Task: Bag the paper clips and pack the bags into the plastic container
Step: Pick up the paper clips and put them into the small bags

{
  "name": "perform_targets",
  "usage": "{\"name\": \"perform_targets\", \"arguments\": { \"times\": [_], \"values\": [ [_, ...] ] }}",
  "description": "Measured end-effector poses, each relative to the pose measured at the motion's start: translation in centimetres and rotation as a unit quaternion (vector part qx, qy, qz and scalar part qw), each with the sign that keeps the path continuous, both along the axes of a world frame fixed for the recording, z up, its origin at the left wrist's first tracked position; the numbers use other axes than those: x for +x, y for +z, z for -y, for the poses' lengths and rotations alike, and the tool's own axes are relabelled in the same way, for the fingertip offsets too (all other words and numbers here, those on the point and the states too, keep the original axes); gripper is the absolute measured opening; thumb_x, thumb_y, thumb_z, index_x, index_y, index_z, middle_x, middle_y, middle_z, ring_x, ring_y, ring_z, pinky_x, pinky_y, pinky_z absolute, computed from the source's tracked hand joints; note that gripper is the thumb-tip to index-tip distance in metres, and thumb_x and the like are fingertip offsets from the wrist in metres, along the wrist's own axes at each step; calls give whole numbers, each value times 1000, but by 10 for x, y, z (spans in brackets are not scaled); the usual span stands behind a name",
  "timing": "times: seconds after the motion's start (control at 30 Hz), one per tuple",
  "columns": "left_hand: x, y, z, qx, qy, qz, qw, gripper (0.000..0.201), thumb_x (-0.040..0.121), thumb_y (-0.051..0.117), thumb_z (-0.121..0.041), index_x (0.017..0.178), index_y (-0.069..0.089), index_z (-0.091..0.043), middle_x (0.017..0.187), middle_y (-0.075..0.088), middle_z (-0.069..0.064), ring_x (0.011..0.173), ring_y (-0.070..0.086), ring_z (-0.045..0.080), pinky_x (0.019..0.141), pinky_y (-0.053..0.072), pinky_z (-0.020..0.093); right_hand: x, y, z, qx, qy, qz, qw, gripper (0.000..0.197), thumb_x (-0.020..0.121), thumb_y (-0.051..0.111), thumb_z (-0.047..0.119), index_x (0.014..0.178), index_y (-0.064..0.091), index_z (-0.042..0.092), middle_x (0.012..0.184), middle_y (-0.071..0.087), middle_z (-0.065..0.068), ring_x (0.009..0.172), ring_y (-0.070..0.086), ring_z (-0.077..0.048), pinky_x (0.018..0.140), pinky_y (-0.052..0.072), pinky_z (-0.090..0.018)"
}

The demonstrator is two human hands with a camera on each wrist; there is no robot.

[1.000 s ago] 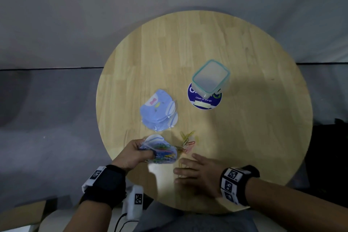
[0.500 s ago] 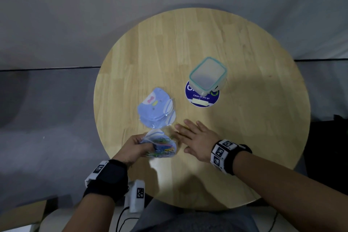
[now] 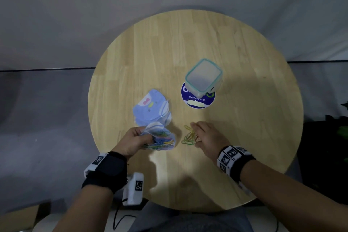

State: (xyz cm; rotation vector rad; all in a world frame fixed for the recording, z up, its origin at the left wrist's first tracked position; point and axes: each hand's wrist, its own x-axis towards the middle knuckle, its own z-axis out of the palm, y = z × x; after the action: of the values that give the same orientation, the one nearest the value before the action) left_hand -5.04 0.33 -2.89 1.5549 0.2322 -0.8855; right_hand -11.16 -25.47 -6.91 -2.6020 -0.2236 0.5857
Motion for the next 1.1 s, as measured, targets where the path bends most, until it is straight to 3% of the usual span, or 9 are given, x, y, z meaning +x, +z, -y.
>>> {"name": "perform_targets", "arguments": {
  "times": [0.1,0.2,0.3,0.43,0.6,0.77,0.9,1.0,1.1],
  "values": [
    [-8,-2,7,-3,-12,-12,1000,33,38,63,-27,67,78,-21,61,68,-4,59,62,8,57,50,18,5,0,-10,0,-60,-32,998,62,82,62,7,138,36,6,136,42,-12,128,36,-28,106,37,-36],
    [-14,-5,12,-6,-20,-20,1000,34,38,63,-27,69,78,-23,63,69,-4,61,63,10,60,51,20,10,-1,-14,-17,-57,-38,998,40,79,62,4,119,55,2,120,51,-15,117,45,-32,97,43,-39],
    [-19,-9,15,-7,-31,-26,999,38,40,64,-25,75,79,-24,68,71,-3,66,64,11,63,51,23,10,0,-14,-30,-53,-38,997,24,81,59,4,104,60,-1,110,56,-18,108,50,-34,90,45,-39],
    [-26,-9,22,-26,-56,-29,998,39,57,60,-4,84,79,-26,75,73,-4,72,67,8,66,54,20,6,2,-16,-44,-38,-6,998,13,79,58,-1,92,61,-3,97,59,-22,95,56,-37,81,47,-41],
    [-29,-8,30,-44,-62,-30,997,40,53,68,-13,89,78,-28,81,74,-2,78,69,10,68,54,22,6,9,-15,-36,-49,-24,998,20,76,60,-3,96,61,0,100,61,-19,97,55,-35,83,46,-38],
    [-24,-8,41,-40,-64,-18,997,39,50,72,-23,89,78,-27,83,75,-1,81,70,12,69,55,23,9,39,-7,98,-167,22,981,10,83,57,7,90,64,4,92,62,-13,87,59,-30,77,50,-38],
    [-21,-8,49,-26,-68,-3,997,39,48,76,-25,87,77,-23,86,75,3,82,70,16,71,55,26,11,79,-10,125,-115,50,984,8,82,58,6,89,62,4,87,60,-12,81,56,-28,71,46,-35],
    [-18,-8,55,-12,-78,14,997,42,48,74,-27,90,76,-18,88,74,8,82,68,17,75,55,31,16,96,-10,80,-53,48,994,10,79,61,6,90,60,4,88,59,-12,83,55,-31,71,48,-40],
    [-17,-6,61,-4,-112,31,993,46,50,72,-30,92,74,-11,91,72,13,83,65,17,79,52,36,26,100,-13,101,-90,124,983,8,79,56,7,84,61,6,82,61,-12,76,58,-30,66,47,-34]
  ]
}}
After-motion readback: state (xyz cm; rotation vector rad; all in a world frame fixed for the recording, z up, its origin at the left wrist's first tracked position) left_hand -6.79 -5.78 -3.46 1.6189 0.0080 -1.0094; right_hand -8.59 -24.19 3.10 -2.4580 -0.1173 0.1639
